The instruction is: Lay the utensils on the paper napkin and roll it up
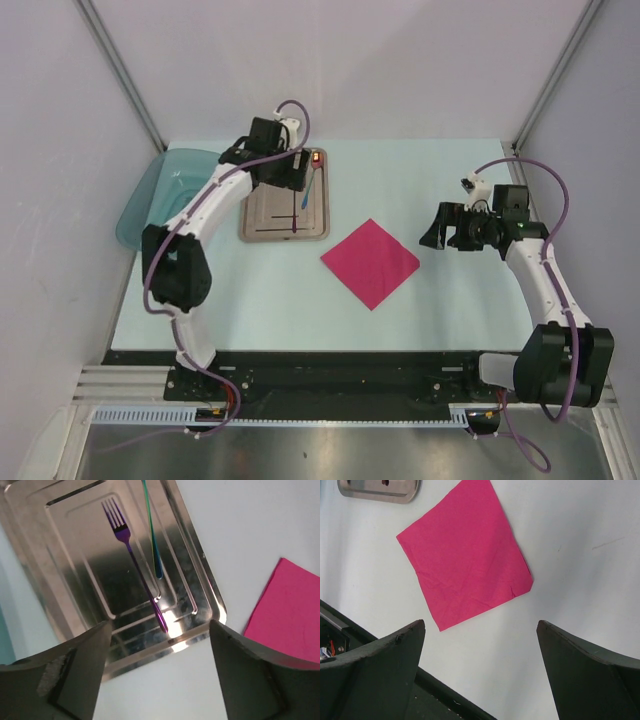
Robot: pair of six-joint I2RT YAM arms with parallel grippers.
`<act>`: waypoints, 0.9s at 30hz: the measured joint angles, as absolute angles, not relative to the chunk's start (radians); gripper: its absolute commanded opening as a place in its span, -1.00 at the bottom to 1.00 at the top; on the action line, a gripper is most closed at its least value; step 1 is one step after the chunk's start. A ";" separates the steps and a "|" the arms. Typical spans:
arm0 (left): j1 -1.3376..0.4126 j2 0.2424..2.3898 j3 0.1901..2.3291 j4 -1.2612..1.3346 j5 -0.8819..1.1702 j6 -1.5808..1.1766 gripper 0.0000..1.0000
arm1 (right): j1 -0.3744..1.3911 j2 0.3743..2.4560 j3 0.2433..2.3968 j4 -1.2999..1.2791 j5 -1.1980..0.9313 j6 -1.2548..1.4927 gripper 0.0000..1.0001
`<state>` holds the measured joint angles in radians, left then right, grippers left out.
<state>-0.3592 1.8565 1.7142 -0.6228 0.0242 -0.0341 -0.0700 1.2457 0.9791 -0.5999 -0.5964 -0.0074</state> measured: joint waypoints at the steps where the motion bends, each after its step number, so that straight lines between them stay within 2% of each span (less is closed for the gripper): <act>1: -0.362 1.902 1.749 -0.620 0.030 -0.033 0.51 | -0.070 1.249 0.979 -0.600 -0.596 -0.007 0.99; 8: -0.364 2.162 1.926 -0.607 0.075 0.004 -0.13 | -0.073 1.281 0.979 -0.598 -0.596 -0.007 0.99; 10: -0.364 2.211 1.964 -0.615 0.081 0.007 -0.23 | -0.075 1.291 0.979 -0.598 -0.596 -0.007 1.00; 20: -0.364 2.418 2.203 -0.607 0.083 0.008 -0.25 | -0.082 1.319 0.979 -0.595 -0.596 -0.007 0.99; 27: -0.364 2.499 2.261 -0.608 0.065 0.008 -0.23 | -0.087 1.321 0.979 -0.594 -0.596 -0.007 0.99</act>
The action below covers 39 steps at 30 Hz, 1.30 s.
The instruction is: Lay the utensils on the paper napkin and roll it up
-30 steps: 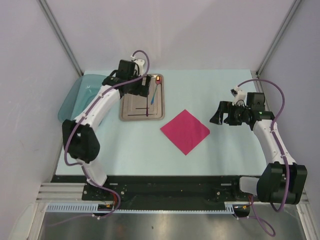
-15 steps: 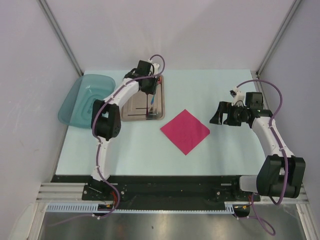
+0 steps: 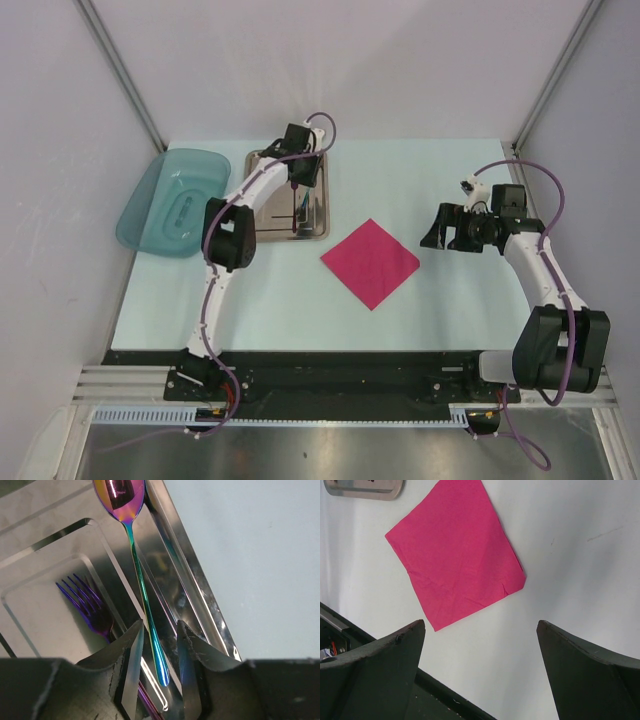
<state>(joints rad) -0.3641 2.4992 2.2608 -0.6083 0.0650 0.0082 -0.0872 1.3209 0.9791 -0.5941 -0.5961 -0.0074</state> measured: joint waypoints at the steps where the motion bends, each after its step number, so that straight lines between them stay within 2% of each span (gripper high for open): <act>1: -0.364 2.511 2.271 -0.608 0.062 0.008 -0.23 | -0.088 1.322 0.979 -0.594 -0.596 -0.007 0.99; 14: -0.358 2.630 2.395 -0.648 0.029 -0.005 -0.32 | -0.107 1.344 0.979 -0.594 -0.596 -0.007 0.99; 18: -0.356 2.648 2.435 -0.673 0.028 -0.018 -0.60 | -0.112 1.364 0.979 -0.594 -0.596 -0.007 0.99; 20: -0.355 2.648 2.437 -0.679 0.025 -0.018 -0.78 | -0.116 1.372 0.979 -0.594 -0.596 -0.006 0.99; 21: -0.355 2.648 2.437 -0.682 0.023 -0.018 -0.94 | -0.118 1.377 0.979 -0.594 -0.598 -0.001 0.99; 22: -0.355 2.648 2.437 -0.685 0.023 -0.018 -1.00 | -0.120 1.381 0.979 -0.594 -0.599 0.001 1.00; 29: -0.354 2.606 2.379 -0.690 0.025 -0.041 -1.00 | -0.126 1.401 0.994 -0.596 -0.629 0.019 0.98; 39: -0.362 2.252 2.099 -0.635 0.029 -0.160 -1.00 | -0.065 1.451 1.106 -0.546 -0.688 0.112 0.94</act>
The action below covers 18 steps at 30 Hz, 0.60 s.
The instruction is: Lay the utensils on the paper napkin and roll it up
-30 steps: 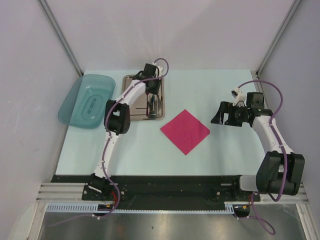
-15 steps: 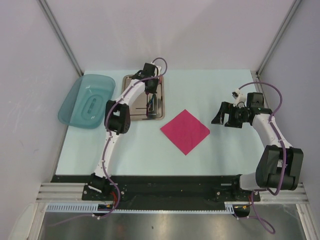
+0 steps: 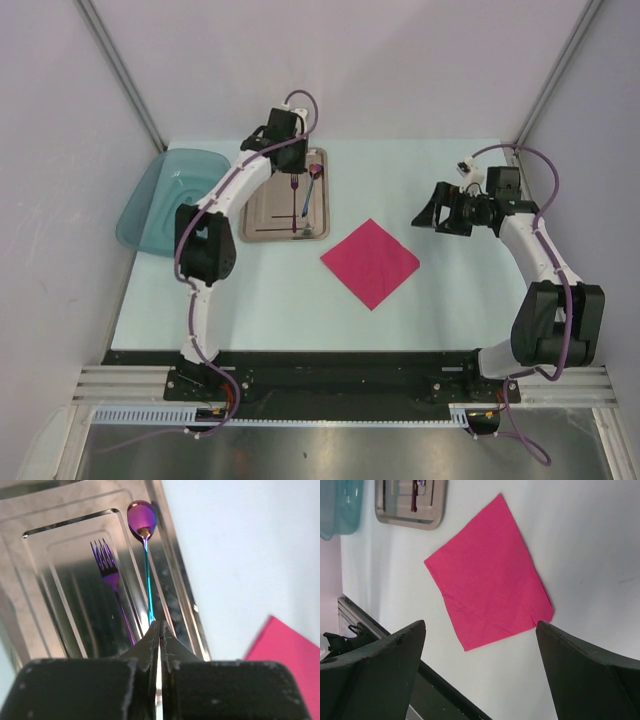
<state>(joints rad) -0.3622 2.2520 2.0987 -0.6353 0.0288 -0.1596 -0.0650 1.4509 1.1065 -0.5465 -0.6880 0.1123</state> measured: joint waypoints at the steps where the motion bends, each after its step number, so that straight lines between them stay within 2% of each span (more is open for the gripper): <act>1: -0.365 2.202 2.061 -0.624 0.029 -0.176 -1.00 | -0.055 1.454 1.112 -0.533 -0.691 0.125 0.94; 3: -0.371 2.115 1.984 -0.598 0.027 -0.203 -0.95 | -0.037 1.459 1.121 -0.513 -0.698 0.149 0.93; 4: -0.375 2.083 1.952 -0.588 0.028 -0.213 -0.84 | -0.027 1.463 1.124 -0.505 -0.699 0.159 0.94; 5: -0.378 2.061 1.930 -0.582 0.028 -0.220 -0.64 | -0.019 1.467 1.127 -0.498 -0.702 0.166 0.94; 7: -0.383 2.056 1.922 -0.579 0.029 -0.221 -0.47 | -0.008 1.473 1.130 -0.492 -0.707 0.175 0.94; 8: -0.384 2.074 1.937 -0.585 0.029 -0.223 -0.28 | -0.003 1.475 1.130 -0.490 -0.709 0.181 0.94; 11: -0.386 2.162 2.012 -0.599 0.029 -0.214 -0.05 | -0.003 1.475 1.130 -0.489 -0.709 0.183 0.96; 13: -0.386 2.242 2.081 -0.614 0.025 -0.210 -0.02 | -0.003 1.475 1.130 -0.488 -0.709 0.183 0.96; 14: -0.386 2.283 2.117 -0.624 0.024 -0.209 0.06 | -0.003 1.475 1.129 -0.488 -0.709 0.183 0.96; 18: -0.386 2.410 2.201 -0.642 -0.004 -0.200 0.08 | -0.003 1.475 1.126 -0.488 -0.709 0.183 0.96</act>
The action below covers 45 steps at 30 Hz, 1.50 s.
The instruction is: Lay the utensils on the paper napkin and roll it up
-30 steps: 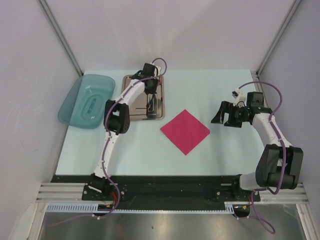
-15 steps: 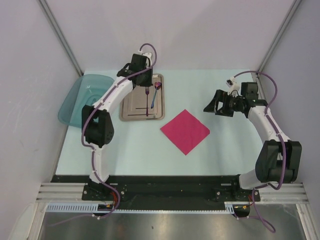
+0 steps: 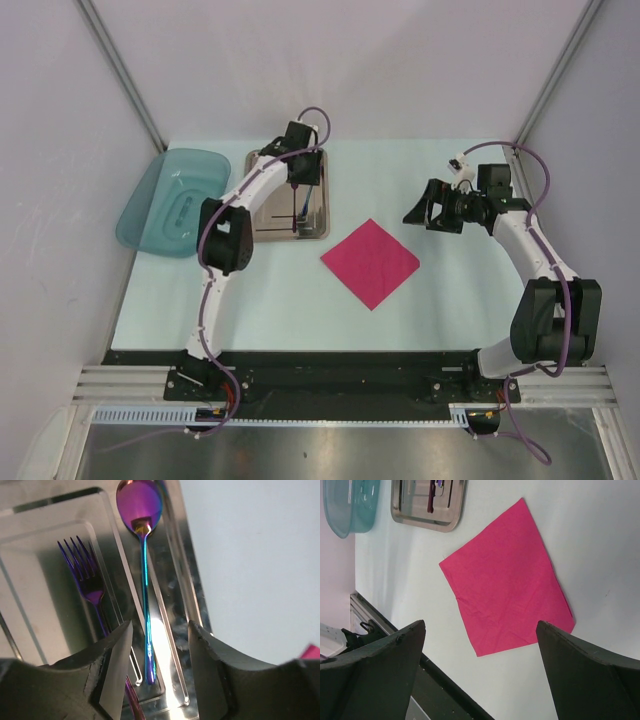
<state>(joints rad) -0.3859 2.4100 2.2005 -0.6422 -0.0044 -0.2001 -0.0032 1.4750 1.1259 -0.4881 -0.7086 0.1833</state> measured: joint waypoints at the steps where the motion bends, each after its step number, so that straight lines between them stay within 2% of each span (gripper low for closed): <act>1: -0.386 2.425 2.204 -0.642 -0.009 -0.200 0.07 | -0.003 1.475 1.126 -0.488 -0.709 0.184 0.96; 7: -0.386 2.513 2.251 -0.652 -0.044 -0.190 0.00 | -0.003 1.475 1.126 -0.487 -0.709 0.184 0.96; 13: -0.381 2.555 2.275 -0.649 -0.060 -0.180 -0.28 | -0.006 1.475 1.126 -0.488 -0.709 0.184 0.96; 16: -0.381 2.569 2.299 -0.656 -0.064 -0.174 -0.50 | -0.009 1.475 1.126 -0.488 -0.709 0.184 0.96; 18: -0.381 2.586 2.326 -0.658 -0.072 -0.170 -0.74 | -0.012 1.475 1.127 -0.490 -0.709 0.184 0.95; 19: -0.381 2.590 2.333 -0.659 -0.075 -0.169 -1.00 | -0.014 1.475 1.129 -0.490 -0.709 0.184 0.94; 26: -0.370 2.579 2.341 -0.677 -0.033 -0.149 -1.00 | -0.017 1.525 1.236 -0.580 -0.715 0.112 0.90; 32: -0.316 2.281 2.034 -0.558 0.224 -0.242 -1.00 | -0.021 1.568 1.415 -0.629 -0.757 0.084 0.84; 38: -0.268 1.835 1.745 -0.266 0.445 -0.433 -1.00 | -0.002 1.578 1.551 -0.590 -0.828 0.143 0.79; 42: -0.262 1.673 1.607 -0.015 0.570 -0.576 -1.00 | 0.041 1.558 1.562 -0.531 -0.850 0.198 0.62; 45: -0.259 1.604 1.432 0.223 0.659 -0.730 -1.00 | 0.075 1.519 1.534 -0.415 -0.865 0.312 0.60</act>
<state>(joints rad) -0.2588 1.6043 1.4319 0.2230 0.6594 -0.7303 0.0750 1.5192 1.5337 -0.4152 -0.8654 0.3119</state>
